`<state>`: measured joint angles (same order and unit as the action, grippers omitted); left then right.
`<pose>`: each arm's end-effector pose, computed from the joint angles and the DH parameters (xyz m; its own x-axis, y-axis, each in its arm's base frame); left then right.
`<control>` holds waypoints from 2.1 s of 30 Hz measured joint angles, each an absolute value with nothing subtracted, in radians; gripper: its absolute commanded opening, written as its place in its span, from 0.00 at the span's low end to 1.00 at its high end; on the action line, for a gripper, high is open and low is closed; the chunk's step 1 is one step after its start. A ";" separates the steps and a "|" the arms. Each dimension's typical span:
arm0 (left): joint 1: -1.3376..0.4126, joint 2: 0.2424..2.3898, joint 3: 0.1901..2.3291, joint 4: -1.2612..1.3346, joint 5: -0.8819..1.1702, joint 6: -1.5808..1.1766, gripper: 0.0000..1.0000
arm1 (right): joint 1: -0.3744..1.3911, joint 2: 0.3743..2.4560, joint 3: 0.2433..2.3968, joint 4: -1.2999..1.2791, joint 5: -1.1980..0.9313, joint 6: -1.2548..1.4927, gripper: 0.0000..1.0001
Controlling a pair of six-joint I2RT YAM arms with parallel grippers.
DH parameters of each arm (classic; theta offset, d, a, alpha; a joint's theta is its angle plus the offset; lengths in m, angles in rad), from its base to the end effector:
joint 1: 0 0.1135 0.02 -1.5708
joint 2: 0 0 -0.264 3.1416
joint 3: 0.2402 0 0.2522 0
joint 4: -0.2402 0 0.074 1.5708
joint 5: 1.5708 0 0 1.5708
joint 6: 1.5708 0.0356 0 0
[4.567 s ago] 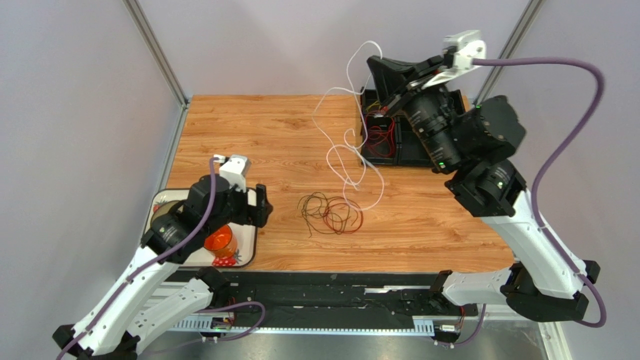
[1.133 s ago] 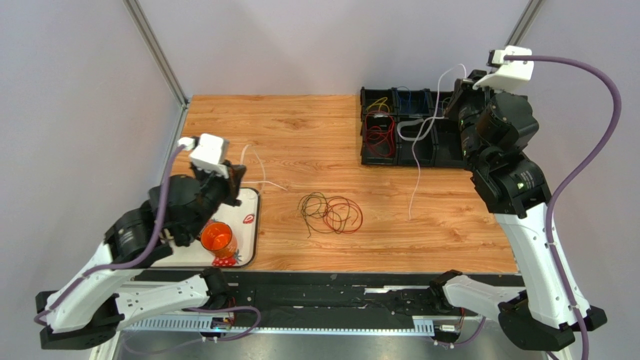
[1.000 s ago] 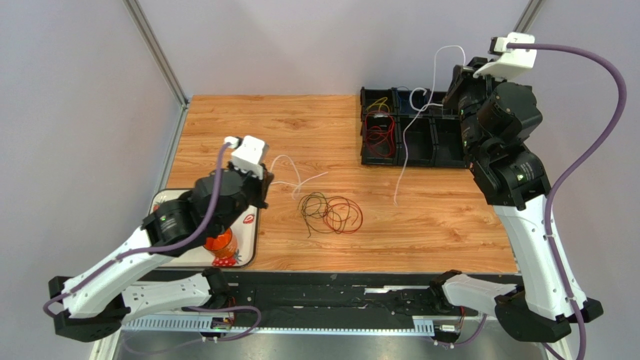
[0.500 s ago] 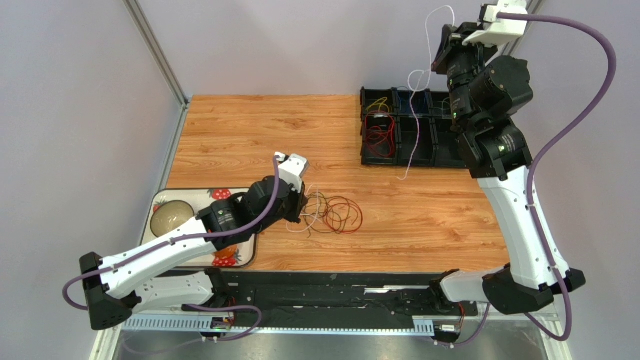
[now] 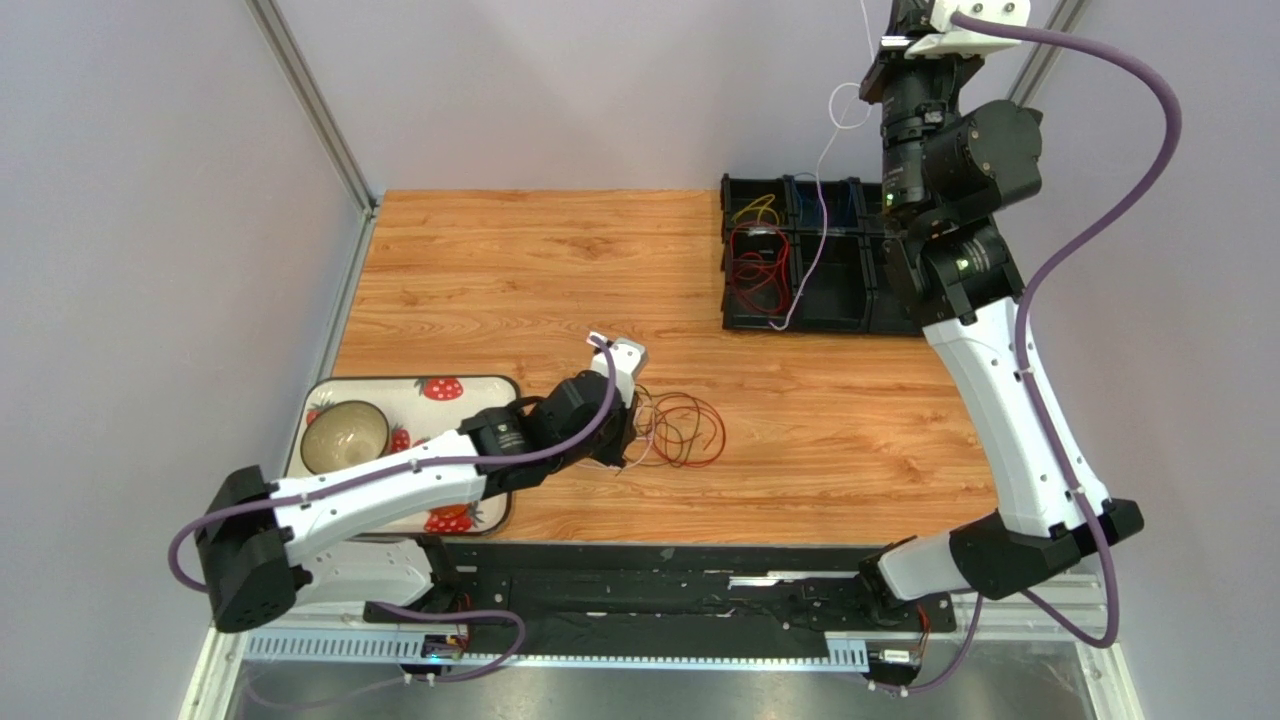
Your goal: Untangle the cables
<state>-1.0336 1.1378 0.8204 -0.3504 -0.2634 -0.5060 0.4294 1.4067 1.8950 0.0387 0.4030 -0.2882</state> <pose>0.1337 -0.2064 0.2666 -0.6285 0.1408 -0.7649 0.4805 0.8437 -0.2395 0.2398 0.0944 0.5955 0.4597 -0.0771 -0.8847 0.0583 0.9967 -0.0565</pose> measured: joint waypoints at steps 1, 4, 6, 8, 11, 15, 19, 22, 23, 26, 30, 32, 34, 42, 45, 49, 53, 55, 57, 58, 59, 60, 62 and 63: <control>-1.034 1.165 0.816 -0.335 -0.253 -0.512 0.00 | 0.426 1.415 1.895 0.056 0.401 -0.296 0.00; -1.034 1.242 0.798 -0.284 -0.227 -0.524 0.00 | 0.409 1.444 1.895 0.095 0.394 -0.310 0.00; -1.034 1.274 0.769 -0.254 -0.219 -0.535 0.00 | 0.397 1.463 1.895 0.109 0.390 -0.312 0.00; -1.034 1.280 0.724 -0.228 -0.220 -0.543 0.00 | 0.387 1.482 1.895 0.115 0.385 -0.312 0.00; -1.034 1.280 0.672 -0.196 -0.229 -0.549 0.00 | 0.368 1.515 1.906 0.118 0.374 -0.312 0.00; -1.034 1.288 0.627 -0.149 -0.245 -0.550 0.00 | 0.327 1.553 1.919 0.128 0.361 -0.307 0.00; -1.034 1.309 0.588 -0.081 -0.241 -0.554 0.00 | 0.257 1.568 1.917 0.132 0.330 -0.249 0.00; -1.034 1.311 0.548 -0.031 -0.237 -0.556 0.00 | 0.209 1.568 1.913 0.137 0.309 -0.202 0.00; -1.034 1.311 0.539 -0.022 -0.237 -0.557 0.00 | 0.196 1.568 1.911 0.140 0.303 -0.190 0.00; -1.034 1.326 0.527 0.003 -0.237 -0.558 0.00 | 0.179 1.567 1.894 0.161 0.292 -0.169 0.00; -1.034 1.370 0.533 0.020 -0.238 -0.561 0.00 | 0.174 1.565 1.816 0.200 0.273 -0.147 0.00; -1.034 1.391 0.538 0.021 -0.239 -0.562 0.00 | 0.168 1.565 1.771 0.208 0.261 -0.128 0.00; -1.034 1.405 0.551 0.024 -0.240 -0.563 0.00 | 0.156 1.563 1.704 0.225 0.249 -0.104 0.00; -1.034 1.444 0.583 0.024 -0.241 -0.564 0.00 | 0.136 1.563 1.543 0.239 0.242 -0.066 0.00; -1.034 1.456 0.593 0.026 -0.241 -0.564 0.00 | 0.134 1.555 1.504 0.249 0.245 -0.059 0.00; -1.034 1.467 0.602 0.028 -0.241 -0.564 0.00 | 0.132 1.517 1.426 0.252 0.260 -0.044 0.00; -1.034 1.473 0.608 0.027 -0.241 -0.564 0.00 | 0.121 1.450 1.322 0.253 0.274 -0.026 0.00; -1.034 1.477 0.611 0.028 -0.241 -0.564 0.00 | 0.116 1.412 1.268 0.252 0.281 -0.008 0.00; -1.034 1.479 0.613 0.028 -0.241 -0.564 0.00 | 0.114 1.383 1.224 0.255 0.284 0.010 0.00; -1.034 1.480 0.614 0.028 -0.241 -0.564 0.00 | 0.114 1.370 1.204 0.257 0.286 0.017 0.00; -1.034 1.482 0.616 0.028 -0.241 -0.564 0.00 | 0.113 1.355 1.174 0.259 0.286 0.028 0.00; -1.034 1.483 0.617 0.029 -0.241 -0.564 0.00 | 0.113 1.345 1.153 0.260 0.287 0.034 0.00; -1.034 1.486 0.619 0.030 -0.241 -0.564 0.00 | 0.113 1.327 1.101 0.265 0.289 0.049 0.00; -1.034 1.487 0.620 0.030 -0.241 -0.564 0.00 | 0.112 1.327 1.082 0.265 0.292 0.054 0.00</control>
<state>-1.0336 1.4868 0.6197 0.0299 -0.2413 -0.5636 0.1123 1.3266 1.0824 0.2653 0.2924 0.0536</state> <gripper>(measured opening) 0.008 0.011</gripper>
